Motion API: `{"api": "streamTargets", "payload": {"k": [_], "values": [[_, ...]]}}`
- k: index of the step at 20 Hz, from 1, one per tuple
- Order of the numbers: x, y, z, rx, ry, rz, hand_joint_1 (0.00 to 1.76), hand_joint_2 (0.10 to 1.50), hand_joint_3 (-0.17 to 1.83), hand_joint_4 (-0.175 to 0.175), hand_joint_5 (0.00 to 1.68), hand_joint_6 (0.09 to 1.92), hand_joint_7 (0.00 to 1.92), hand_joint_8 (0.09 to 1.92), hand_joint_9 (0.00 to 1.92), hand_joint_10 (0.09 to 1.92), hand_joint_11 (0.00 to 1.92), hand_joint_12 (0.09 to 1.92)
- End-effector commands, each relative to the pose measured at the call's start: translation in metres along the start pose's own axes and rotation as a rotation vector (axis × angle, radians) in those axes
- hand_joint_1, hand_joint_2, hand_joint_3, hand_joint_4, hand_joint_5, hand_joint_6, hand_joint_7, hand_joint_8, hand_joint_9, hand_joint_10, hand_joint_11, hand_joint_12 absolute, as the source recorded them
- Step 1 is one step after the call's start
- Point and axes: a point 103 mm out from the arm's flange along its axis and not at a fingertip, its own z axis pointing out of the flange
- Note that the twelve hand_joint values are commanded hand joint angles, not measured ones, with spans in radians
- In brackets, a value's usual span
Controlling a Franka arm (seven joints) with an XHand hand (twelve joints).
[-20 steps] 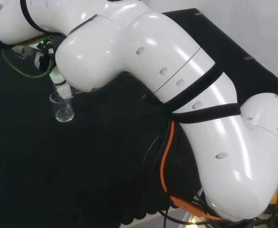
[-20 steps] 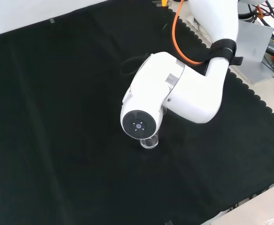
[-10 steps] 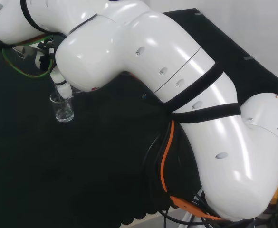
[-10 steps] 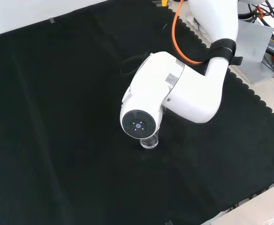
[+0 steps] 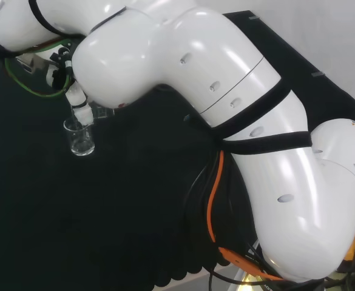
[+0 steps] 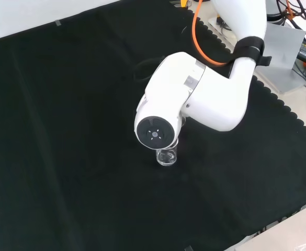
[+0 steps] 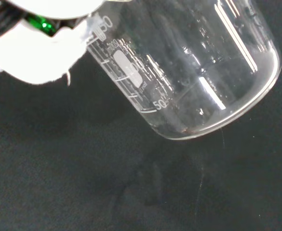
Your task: Pour the water from the handheld beaker into the one on the table.
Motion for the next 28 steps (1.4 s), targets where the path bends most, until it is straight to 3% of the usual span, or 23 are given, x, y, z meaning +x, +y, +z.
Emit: {"api": "streamTargets", "payload": {"k": [1, 15, 20, 28], "values": [[-0.003, -0.004, 0.001, -0.046, 0.021, -0.007, 1.12, 0.59, 0.91, 0.089, 1.14, 1.03, 1.45, 0.84, 1.34, 0.85, 1.23, 0.83], [-0.01, -0.006, 0.005, -0.076, 0.034, -0.026, 1.13, 0.59, 0.91, 0.089, 1.14, 1.03, 1.45, 0.84, 1.34, 0.85, 1.23, 0.83], [-0.021, -0.01, 0.01, -0.142, 0.057, -0.03, 1.13, 0.59, 0.91, 0.088, 1.14, 1.03, 1.45, 0.85, 1.34, 0.85, 1.23, 0.83], [-0.039, -0.012, 0.026, -0.252, 0.167, -0.068, 1.13, 0.59, 0.91, 0.086, 1.14, 1.03, 1.45, 0.85, 1.34, 0.85, 1.22, 0.83]]}}
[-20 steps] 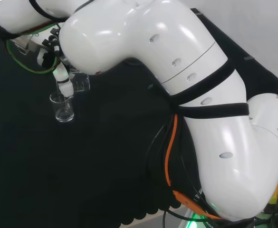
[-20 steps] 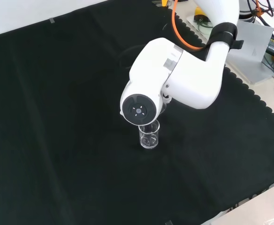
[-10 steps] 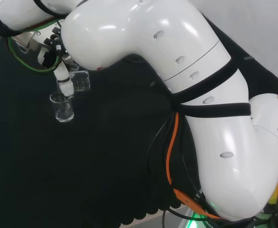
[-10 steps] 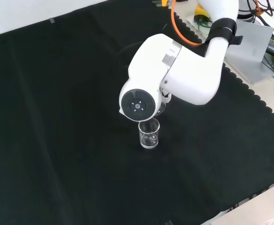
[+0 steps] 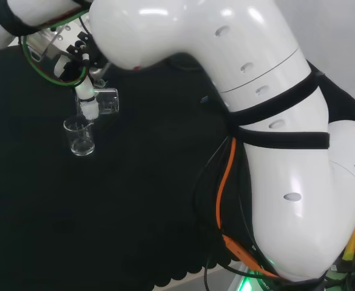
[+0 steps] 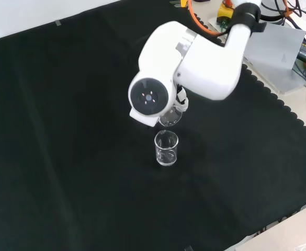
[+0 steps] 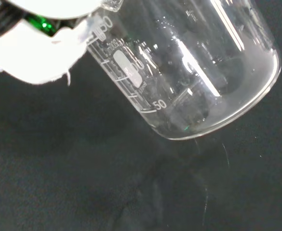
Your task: Pour the water from the handheld beaker into the one on the table.
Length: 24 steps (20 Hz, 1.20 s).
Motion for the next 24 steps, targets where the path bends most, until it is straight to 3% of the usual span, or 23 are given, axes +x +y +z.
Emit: {"api": "streamTargets", "payload": {"k": [1, 12, 24], "values": [[-0.019, -0.005, 0.009, -0.124, 0.102, -0.029, 1.13, 0.59, 0.91, 0.086, 1.14, 1.03, 1.45, 0.85, 1.34, 0.85, 1.22, 0.83], [-0.043, -0.013, 0.027, -0.356, 0.259, -0.05, 1.13, 0.59, 0.91, 0.082, 1.14, 1.03, 1.45, 0.85, 1.34, 0.85, 1.22, 0.83], [-0.059, -0.002, 0.042, -0.514, 0.352, -0.076, 1.13, 0.6, 0.91, 0.063, 1.13, 1.04, 1.44, 0.85, 1.33, 0.86, 1.21, 0.83]]}}
